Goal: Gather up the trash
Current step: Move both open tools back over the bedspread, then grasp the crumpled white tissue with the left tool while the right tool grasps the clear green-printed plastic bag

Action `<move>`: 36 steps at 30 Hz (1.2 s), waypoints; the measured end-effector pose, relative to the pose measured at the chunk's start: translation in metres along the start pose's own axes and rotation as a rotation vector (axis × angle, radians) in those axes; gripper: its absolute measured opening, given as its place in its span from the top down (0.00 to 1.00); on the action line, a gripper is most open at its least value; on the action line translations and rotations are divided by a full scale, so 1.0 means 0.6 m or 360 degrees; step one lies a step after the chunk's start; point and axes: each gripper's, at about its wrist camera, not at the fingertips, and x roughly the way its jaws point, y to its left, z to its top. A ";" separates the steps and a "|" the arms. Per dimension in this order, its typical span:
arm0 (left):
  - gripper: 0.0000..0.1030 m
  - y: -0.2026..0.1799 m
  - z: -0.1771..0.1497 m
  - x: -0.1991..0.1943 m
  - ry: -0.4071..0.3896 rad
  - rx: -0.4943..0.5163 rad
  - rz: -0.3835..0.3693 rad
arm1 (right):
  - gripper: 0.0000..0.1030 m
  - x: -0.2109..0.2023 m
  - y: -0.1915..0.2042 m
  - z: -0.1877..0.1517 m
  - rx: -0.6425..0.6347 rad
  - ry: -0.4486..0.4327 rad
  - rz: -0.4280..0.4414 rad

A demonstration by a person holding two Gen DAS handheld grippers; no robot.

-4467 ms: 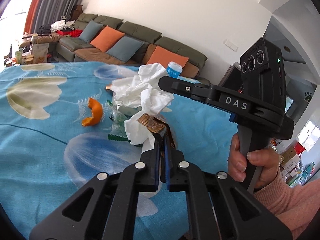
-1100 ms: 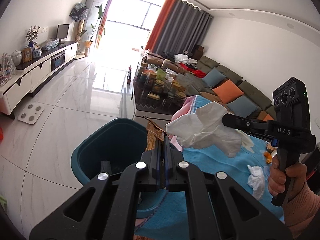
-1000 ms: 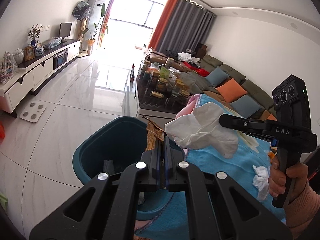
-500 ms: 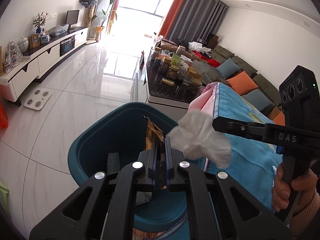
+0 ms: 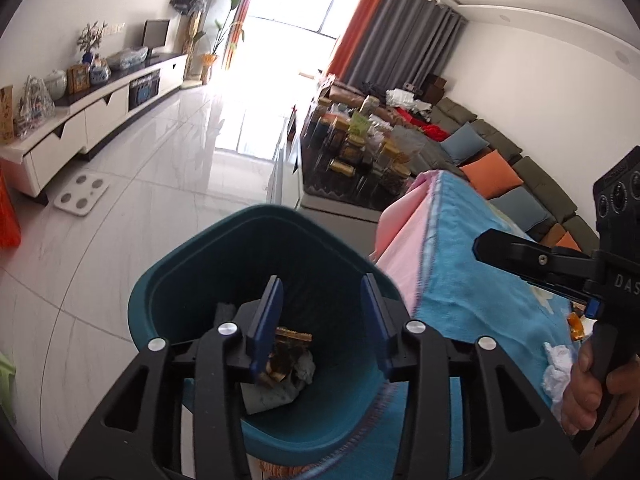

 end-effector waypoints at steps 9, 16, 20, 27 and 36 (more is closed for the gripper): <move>0.47 -0.128 -0.031 -0.074 -0.0088 0.0260 -0.0283 | 0.61 -0.147 -0.015 -0.034 -0.0104 -0.0207 -0.0081; 0.41 -0.232 -0.095 -0.060 0.0030 0.0443 -0.0484 | 0.57 -0.285 -0.075 -0.098 -0.0064 -0.0375 -0.0346; 0.38 -0.285 -0.128 -0.045 0.0107 0.0533 -0.0556 | 0.56 -0.366 -0.120 -0.144 0.0021 -0.0455 -0.0533; 0.34 -0.327 -0.158 -0.015 0.0205 0.0610 -0.0589 | 0.55 -0.474 -0.186 -0.215 0.0164 -0.0583 -0.0797; 0.34 -0.340 -0.177 0.002 0.0280 0.0646 -0.0549 | 0.46 -0.568 -0.286 -0.267 0.0434 -0.0748 -0.1058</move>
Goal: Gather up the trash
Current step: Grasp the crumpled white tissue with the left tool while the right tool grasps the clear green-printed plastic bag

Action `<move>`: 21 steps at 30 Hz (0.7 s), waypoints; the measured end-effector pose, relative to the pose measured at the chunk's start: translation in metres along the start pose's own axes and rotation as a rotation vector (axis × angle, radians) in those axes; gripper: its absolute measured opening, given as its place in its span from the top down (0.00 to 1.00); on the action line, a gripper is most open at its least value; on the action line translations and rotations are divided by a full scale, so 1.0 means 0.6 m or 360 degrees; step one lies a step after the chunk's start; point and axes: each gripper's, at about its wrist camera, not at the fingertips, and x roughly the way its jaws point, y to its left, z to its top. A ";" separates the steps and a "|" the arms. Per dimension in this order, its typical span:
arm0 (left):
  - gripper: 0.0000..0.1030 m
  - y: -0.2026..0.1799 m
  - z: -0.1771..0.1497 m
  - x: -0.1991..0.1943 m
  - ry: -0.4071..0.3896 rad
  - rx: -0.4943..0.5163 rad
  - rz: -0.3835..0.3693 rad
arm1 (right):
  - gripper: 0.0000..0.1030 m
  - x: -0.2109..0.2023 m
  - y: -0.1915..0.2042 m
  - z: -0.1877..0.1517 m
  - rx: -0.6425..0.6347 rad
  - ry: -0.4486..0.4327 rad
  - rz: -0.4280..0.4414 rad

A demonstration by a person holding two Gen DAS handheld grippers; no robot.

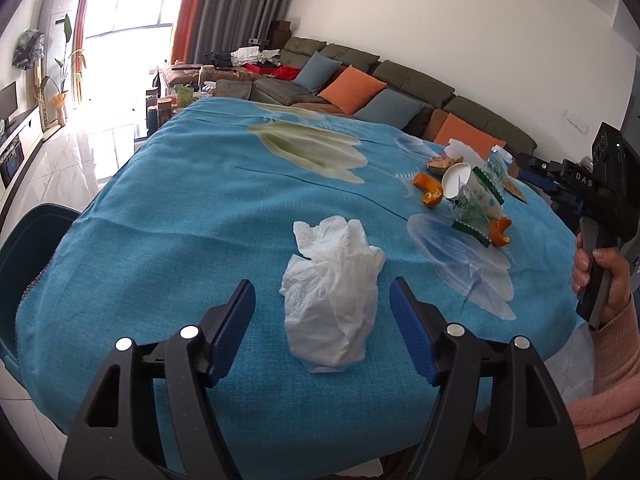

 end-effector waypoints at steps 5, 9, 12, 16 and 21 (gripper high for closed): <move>0.39 0.004 -0.002 0.006 0.0015 -0.0019 0.0025 | 0.45 0.029 -0.049 0.005 0.0095 0.0054 0.0008; 0.43 0.004 -0.002 0.008 0.0021 -0.0014 0.0048 | 0.45 0.050 -0.060 0.003 0.0129 0.0099 0.0060; 0.48 0.006 -0.001 0.007 0.0027 -0.0010 0.0059 | 0.46 0.051 -0.059 0.000 0.0138 0.0098 0.0092; 0.57 0.006 0.000 0.008 0.0037 -0.0005 0.0053 | 0.57 0.052 -0.066 -0.002 0.0158 0.0102 0.0122; 0.73 0.005 0.001 0.009 0.0045 -0.0009 0.0036 | 0.58 0.042 -0.065 -0.005 0.0151 0.0083 0.0129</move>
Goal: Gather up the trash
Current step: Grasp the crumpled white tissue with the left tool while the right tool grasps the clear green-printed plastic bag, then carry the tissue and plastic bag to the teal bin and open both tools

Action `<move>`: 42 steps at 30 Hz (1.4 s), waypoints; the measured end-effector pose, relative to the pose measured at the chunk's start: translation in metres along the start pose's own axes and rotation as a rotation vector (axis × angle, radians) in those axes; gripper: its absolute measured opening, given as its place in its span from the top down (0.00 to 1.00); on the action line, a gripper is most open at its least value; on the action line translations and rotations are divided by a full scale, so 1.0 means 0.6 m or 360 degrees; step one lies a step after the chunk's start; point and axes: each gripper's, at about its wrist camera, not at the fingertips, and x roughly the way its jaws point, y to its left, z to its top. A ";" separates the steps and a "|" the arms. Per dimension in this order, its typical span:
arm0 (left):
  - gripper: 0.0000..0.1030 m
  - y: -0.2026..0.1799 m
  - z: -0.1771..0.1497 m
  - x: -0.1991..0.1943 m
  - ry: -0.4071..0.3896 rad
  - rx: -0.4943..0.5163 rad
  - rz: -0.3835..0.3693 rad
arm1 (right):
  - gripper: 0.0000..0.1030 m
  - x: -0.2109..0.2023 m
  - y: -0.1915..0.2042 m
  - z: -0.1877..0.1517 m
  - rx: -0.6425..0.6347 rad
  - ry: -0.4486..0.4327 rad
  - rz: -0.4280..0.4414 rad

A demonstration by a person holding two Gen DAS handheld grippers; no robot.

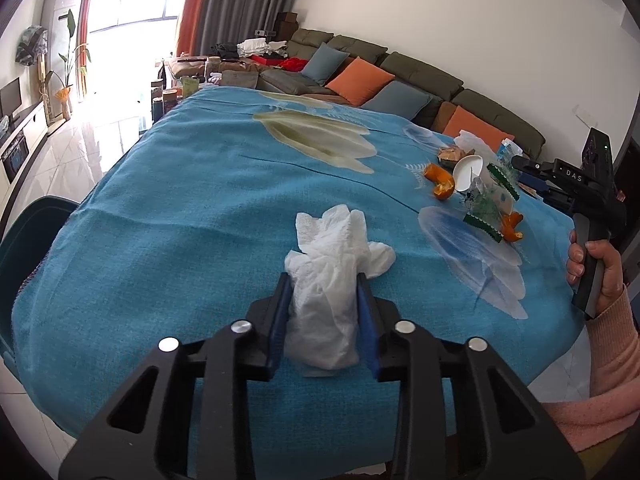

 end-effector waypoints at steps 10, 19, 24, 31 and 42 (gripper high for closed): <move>0.83 -0.006 0.000 -0.014 -0.0036 0.0001 -0.0032 | 0.67 -0.029 0.017 0.002 -0.0030 -0.0056 0.0057; 0.84 -0.006 0.005 -0.037 -0.0086 -0.0006 -0.0046 | 0.91 -0.037 0.065 0.000 -0.0123 -0.0056 0.0157; 0.84 -0.001 0.004 -0.043 -0.0097 -0.0014 -0.0045 | 0.84 -0.038 0.058 0.003 -0.0105 -0.0084 0.0051; 0.84 0.004 0.004 -0.041 -0.0091 -0.0035 -0.0063 | 0.36 -0.004 0.010 0.007 0.0060 -0.0035 -0.0020; 0.84 0.012 0.005 -0.056 -0.0117 -0.0055 -0.0053 | 0.65 0.023 0.003 0.003 0.0110 0.0006 0.0073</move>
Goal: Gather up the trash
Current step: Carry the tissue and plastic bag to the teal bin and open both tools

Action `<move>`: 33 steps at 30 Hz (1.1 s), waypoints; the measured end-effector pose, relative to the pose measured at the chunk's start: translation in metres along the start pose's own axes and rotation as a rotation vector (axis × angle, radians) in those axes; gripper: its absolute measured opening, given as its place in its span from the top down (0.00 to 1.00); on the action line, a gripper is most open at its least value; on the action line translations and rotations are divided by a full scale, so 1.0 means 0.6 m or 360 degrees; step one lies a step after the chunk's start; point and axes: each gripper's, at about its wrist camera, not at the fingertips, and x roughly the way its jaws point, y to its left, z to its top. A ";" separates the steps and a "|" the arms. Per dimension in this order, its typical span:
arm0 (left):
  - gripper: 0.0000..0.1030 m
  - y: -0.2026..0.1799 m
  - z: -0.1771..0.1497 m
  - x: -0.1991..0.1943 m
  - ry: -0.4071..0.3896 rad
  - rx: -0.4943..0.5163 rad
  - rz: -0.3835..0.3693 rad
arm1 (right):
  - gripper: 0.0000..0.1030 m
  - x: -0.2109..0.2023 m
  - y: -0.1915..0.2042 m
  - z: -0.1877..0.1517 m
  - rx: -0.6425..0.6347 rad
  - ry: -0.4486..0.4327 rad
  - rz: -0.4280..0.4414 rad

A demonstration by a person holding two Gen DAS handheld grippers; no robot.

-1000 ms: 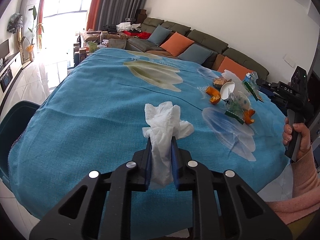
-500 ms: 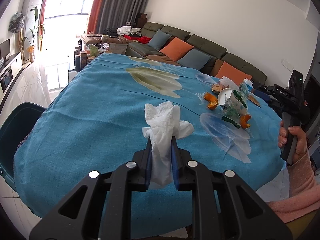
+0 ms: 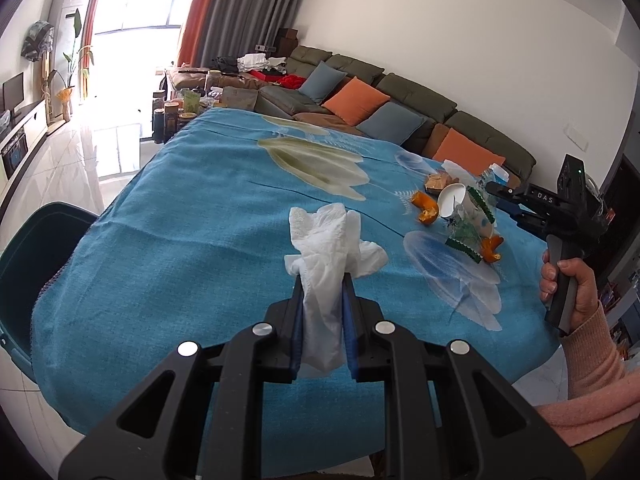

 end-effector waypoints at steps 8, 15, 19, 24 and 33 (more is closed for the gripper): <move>0.84 0.005 0.007 -0.016 -0.0046 -0.0002 0.0008 | 0.66 -0.035 0.044 0.003 -0.0086 -0.0064 0.0127; 0.84 0.015 0.012 -0.042 -0.0107 -0.0014 0.0040 | 0.66 -0.026 0.135 -0.012 -0.0250 0.0012 0.0346; 0.84 0.031 0.013 -0.059 -0.0146 -0.0045 0.0067 | 0.66 0.003 0.191 -0.026 -0.0326 0.0105 0.0477; 0.84 0.058 0.010 -0.082 -0.0183 -0.0098 0.0135 | 0.66 0.051 0.252 -0.047 -0.0395 0.0227 0.0600; 0.84 0.114 0.002 -0.124 -0.0246 -0.0192 0.0272 | 0.66 0.120 0.370 -0.086 -0.0511 0.0401 0.0779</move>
